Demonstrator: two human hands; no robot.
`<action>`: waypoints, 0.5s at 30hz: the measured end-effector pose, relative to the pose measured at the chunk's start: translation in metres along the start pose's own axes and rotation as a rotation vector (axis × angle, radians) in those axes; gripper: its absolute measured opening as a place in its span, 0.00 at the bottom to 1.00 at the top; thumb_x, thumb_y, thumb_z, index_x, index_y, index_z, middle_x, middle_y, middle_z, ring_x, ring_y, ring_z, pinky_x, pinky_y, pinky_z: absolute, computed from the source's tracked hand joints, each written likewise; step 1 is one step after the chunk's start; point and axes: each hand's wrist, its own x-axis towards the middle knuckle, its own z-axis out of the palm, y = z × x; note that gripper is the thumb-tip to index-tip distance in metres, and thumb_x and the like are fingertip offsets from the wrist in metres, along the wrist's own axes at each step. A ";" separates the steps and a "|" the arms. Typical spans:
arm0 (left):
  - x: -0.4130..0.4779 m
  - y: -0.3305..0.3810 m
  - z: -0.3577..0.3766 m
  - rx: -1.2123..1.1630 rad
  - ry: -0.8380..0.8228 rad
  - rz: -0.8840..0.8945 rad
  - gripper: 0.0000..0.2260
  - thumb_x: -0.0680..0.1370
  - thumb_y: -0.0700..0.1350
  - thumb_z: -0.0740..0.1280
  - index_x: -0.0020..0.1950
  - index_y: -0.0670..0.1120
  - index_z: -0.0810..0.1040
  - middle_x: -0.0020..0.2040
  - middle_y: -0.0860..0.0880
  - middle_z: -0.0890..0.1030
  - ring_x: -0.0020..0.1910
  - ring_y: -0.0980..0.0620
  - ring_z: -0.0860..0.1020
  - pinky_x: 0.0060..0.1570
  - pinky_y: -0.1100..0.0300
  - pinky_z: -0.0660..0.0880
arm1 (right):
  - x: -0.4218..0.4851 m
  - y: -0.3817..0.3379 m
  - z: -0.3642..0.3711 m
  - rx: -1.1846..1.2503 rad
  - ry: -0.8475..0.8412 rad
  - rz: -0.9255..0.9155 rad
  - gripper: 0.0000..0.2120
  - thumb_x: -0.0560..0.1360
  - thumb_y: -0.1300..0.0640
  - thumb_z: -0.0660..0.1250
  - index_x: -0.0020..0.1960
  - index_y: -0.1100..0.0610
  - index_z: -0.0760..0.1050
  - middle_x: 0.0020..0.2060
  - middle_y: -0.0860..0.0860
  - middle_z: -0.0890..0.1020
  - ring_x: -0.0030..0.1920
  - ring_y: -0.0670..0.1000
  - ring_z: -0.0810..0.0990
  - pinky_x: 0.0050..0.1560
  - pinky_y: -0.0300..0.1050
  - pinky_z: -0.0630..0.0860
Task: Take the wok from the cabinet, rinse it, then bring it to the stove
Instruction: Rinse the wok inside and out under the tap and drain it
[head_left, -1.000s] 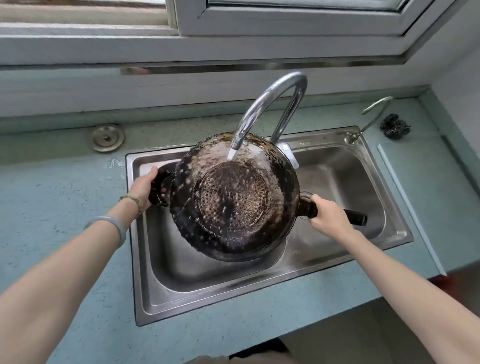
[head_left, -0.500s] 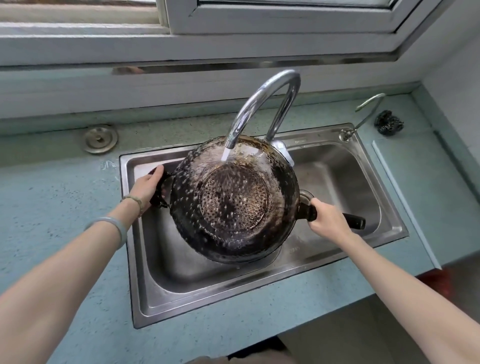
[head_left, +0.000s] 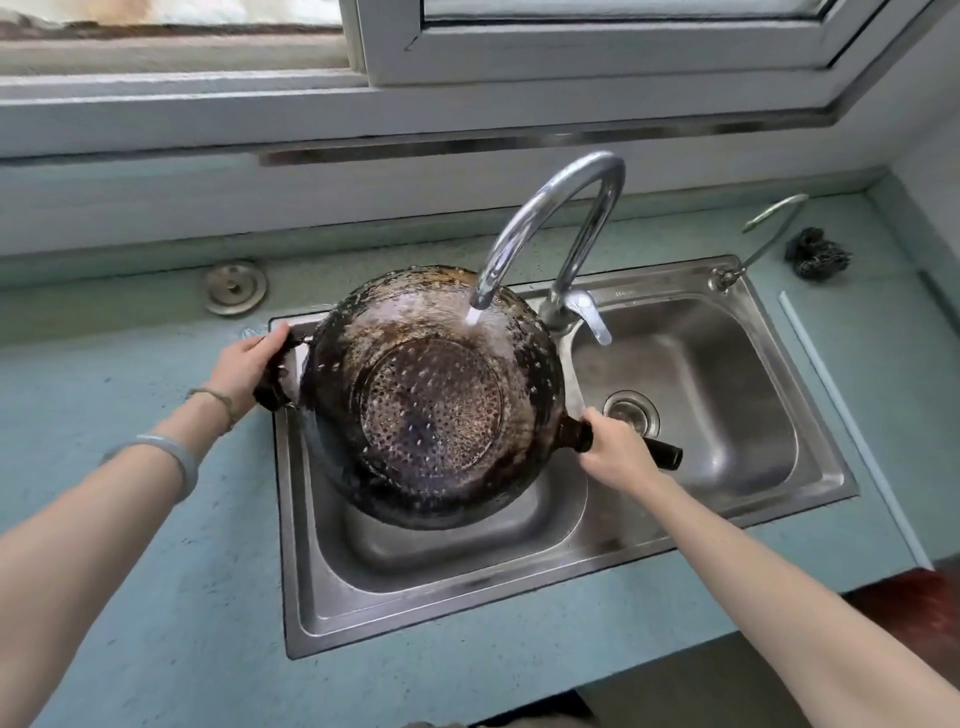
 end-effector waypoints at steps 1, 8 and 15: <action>0.000 0.000 -0.003 -0.013 -0.016 -0.002 0.19 0.72 0.62 0.67 0.41 0.45 0.75 0.30 0.48 0.72 0.24 0.53 0.72 0.25 0.65 0.71 | 0.000 -0.001 0.000 -0.008 -0.016 -0.003 0.07 0.67 0.58 0.62 0.45 0.56 0.68 0.40 0.59 0.83 0.44 0.64 0.79 0.39 0.52 0.74; -0.016 -0.005 -0.004 0.276 -0.049 -0.006 0.19 0.77 0.58 0.63 0.44 0.41 0.75 0.31 0.43 0.75 0.18 0.58 0.73 0.18 0.68 0.68 | -0.016 0.002 -0.004 0.071 -0.122 0.008 0.09 0.63 0.57 0.63 0.41 0.47 0.69 0.38 0.56 0.83 0.44 0.61 0.81 0.40 0.50 0.76; -0.012 -0.006 0.008 0.342 -0.077 -0.177 0.14 0.81 0.47 0.56 0.39 0.43 0.70 0.34 0.41 0.73 0.21 0.51 0.74 0.22 0.65 0.70 | -0.022 0.009 -0.016 0.128 -0.101 0.098 0.11 0.65 0.55 0.66 0.32 0.46 0.64 0.28 0.45 0.73 0.38 0.55 0.74 0.37 0.46 0.68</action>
